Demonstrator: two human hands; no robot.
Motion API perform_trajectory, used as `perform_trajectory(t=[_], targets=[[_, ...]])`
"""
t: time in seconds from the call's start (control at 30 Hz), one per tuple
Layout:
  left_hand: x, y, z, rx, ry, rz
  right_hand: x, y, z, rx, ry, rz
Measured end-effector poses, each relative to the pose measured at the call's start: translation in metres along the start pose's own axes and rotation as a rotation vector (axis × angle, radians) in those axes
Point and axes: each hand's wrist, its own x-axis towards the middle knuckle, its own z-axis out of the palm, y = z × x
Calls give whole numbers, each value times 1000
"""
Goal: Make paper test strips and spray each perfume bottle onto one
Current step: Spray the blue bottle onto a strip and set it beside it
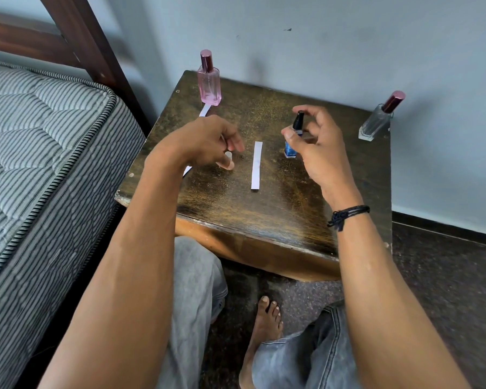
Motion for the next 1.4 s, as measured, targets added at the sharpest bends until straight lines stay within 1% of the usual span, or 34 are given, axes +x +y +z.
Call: perform_trajectory(t=[0.2, 0.27, 0.33, 0.4, 0.47, 0.73, 0.83, 1.0, 1.27, 1.4], targets=[[0, 1, 1, 9, 73, -16, -1, 0, 1, -29, -20, -21], [0, 1, 0, -33, 124, -5, -2, 0, 1, -37, -31, -23], [2, 2, 0, -114, 211, 15, -2, 1, 1, -45, -47, -20], [6, 4, 1, -196, 319, 55, -2, 1, 2, -58, -68, -17], [8, 9, 3, -264, 389, 104, -2, 1, 3, -66, -87, -16], [10, 37, 13, -501, 476, 296, 0, 1, 2, -28, -175, -14], [10, 45, 17, -564, 477, 329, 1, 3, 2, -15, -182, -14], [11, 51, 24, -574, 423, 353, 4, 5, 1, 10, -186, -16], [15, 53, 35, -530, 374, 355, 5, 7, 4, 5, -190, -23], [15, 54, 36, -514, 375, 365, 5, 7, 3, -16, -190, -16]])
